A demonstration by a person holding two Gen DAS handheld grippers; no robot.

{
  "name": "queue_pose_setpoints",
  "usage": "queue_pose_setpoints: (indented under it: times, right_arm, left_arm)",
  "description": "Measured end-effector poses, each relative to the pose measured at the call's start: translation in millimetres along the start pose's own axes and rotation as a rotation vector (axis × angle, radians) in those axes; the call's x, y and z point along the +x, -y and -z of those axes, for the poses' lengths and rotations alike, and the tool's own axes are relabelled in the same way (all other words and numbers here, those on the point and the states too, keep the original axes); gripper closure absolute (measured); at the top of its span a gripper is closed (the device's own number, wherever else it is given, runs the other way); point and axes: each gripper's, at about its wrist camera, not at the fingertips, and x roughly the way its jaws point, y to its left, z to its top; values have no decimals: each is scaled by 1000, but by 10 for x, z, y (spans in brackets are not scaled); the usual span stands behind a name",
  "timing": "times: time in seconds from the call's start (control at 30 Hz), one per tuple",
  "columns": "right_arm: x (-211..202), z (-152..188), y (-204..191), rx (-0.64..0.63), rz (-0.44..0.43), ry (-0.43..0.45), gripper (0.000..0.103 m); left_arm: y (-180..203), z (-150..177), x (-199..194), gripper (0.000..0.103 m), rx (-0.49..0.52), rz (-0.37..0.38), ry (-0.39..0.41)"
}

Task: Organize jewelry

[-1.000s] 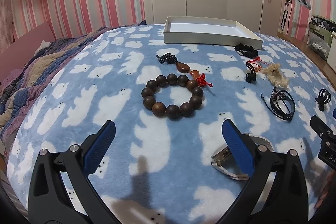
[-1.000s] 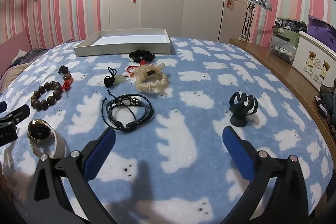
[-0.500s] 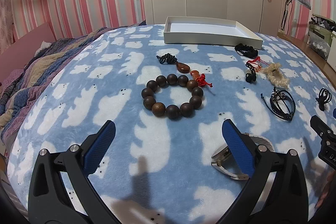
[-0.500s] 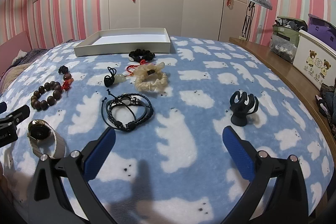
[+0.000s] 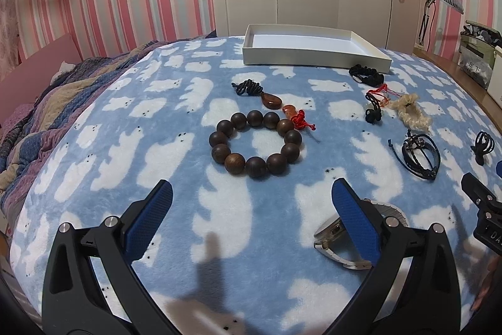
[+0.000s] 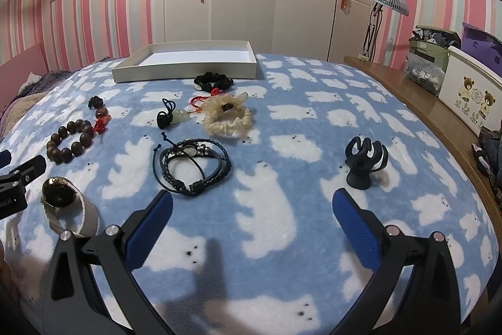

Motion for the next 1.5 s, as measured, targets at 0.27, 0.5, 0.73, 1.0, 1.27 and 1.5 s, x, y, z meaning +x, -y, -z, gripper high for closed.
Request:
queue_pose_setpoints:
  times: [0.27, 0.5, 0.73, 1.0, 1.27, 1.5]
  right_arm:
    - [13, 3, -11, -3, 1, -3, 1]
    - [18, 3, -16, -2, 1, -3, 1]
    - [28, 9, -23, -3, 0, -8, 1]
    - [29, 6, -23, -2, 0, -8, 1]
    - [32, 15, -20, 0, 1, -7, 1]
    - [35, 15, -18, 1, 0, -7, 1]
  left_arm:
    - [2, 4, 0, 3, 0, 1, -2]
    - [4, 7, 2, 3, 0, 0, -2]
    - [8, 12, 23, 3, 5, -2, -7]
    - [11, 11, 26, 3, 6, -1, -9]
    - [10, 13, 31, 3, 6, -3, -10]
    - [11, 17, 24, 3, 7, -6, -10]
